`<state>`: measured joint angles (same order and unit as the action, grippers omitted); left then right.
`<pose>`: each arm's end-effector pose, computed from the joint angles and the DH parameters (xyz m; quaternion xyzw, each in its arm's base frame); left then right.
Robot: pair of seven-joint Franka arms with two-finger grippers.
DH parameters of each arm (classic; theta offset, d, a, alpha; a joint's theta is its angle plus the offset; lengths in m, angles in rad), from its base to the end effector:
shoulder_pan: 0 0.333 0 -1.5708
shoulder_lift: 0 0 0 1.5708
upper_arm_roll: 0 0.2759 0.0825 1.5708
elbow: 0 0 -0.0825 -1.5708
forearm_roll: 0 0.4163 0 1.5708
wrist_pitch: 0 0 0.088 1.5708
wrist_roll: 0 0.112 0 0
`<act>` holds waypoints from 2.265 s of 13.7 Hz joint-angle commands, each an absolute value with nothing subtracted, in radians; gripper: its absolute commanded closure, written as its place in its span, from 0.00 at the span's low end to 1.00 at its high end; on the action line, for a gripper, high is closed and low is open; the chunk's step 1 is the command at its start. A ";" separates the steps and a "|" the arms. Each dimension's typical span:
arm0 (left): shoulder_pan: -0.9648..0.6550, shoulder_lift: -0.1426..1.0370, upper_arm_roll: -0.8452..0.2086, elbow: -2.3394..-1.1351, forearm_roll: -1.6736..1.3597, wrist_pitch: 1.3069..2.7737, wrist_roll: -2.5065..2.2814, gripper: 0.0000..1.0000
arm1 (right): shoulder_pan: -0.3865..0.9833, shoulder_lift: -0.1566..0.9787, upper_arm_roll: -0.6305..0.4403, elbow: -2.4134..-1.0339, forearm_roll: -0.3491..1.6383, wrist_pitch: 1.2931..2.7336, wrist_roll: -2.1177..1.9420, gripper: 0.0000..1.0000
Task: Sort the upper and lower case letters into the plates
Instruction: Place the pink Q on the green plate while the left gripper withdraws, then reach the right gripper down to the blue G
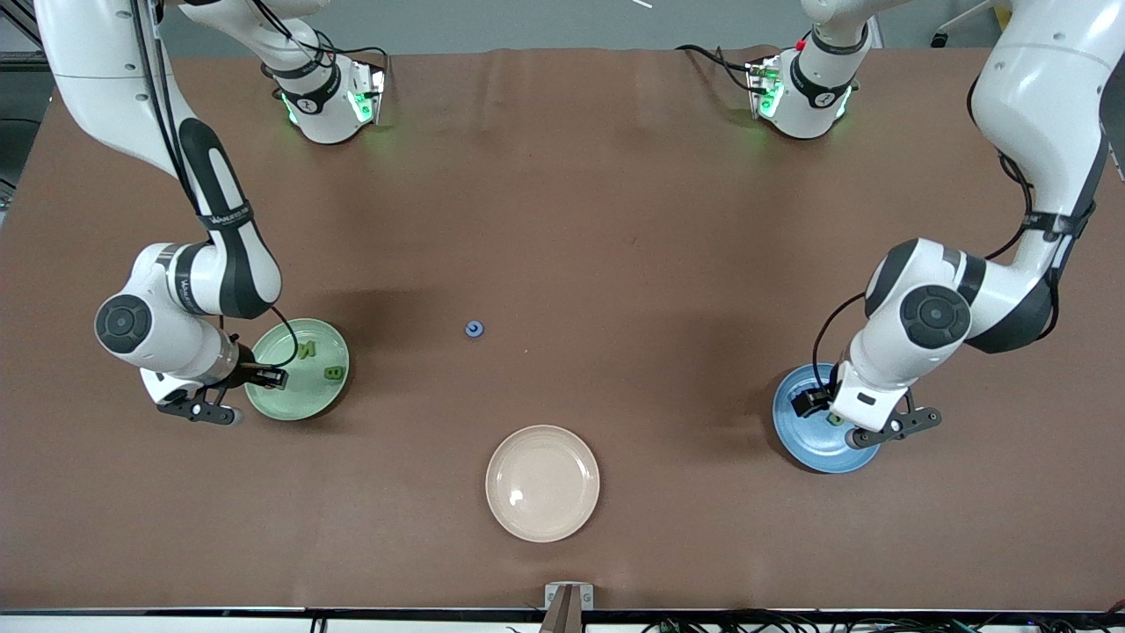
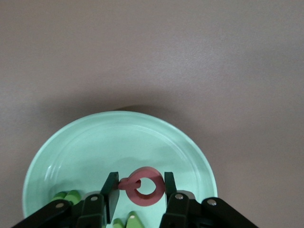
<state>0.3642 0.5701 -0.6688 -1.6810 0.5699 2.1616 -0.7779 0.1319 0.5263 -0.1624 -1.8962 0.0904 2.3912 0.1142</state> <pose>0.6692 -0.1469 0.2750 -0.9893 -0.1244 -0.0619 0.0440 0.6316 -0.0185 0.1607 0.9953 -0.0953 -0.0108 0.0108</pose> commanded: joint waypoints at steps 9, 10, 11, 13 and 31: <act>0.432 0.450 -0.698 -1.378 0.404 1.654 -0.358 0.00 | 0.112 0.549 -0.143 -1.953 0.084 2.385 0.106 0.81; 0.446 0.431 -0.695 -1.370 0.378 1.635 -0.330 0.00 | 0.112 0.546 -0.143 -1.954 0.084 2.369 0.106 0.73; 0.459 0.417 -0.695 -1.370 0.358 1.635 -0.318 0.00 | 0.112 0.543 -0.143 -1.954 0.084 2.359 0.106 0.40; 0.465 0.402 -0.698 -1.368 0.351 1.614 -0.284 0.00 | 0.112 0.529 -0.143 -1.947 0.087 2.355 0.120 0.00; 0.457 0.269 -0.767 -1.344 0.333 1.531 -0.236 0.00 | 0.672 0.554 -0.118 -1.921 0.153 2.493 0.922 0.04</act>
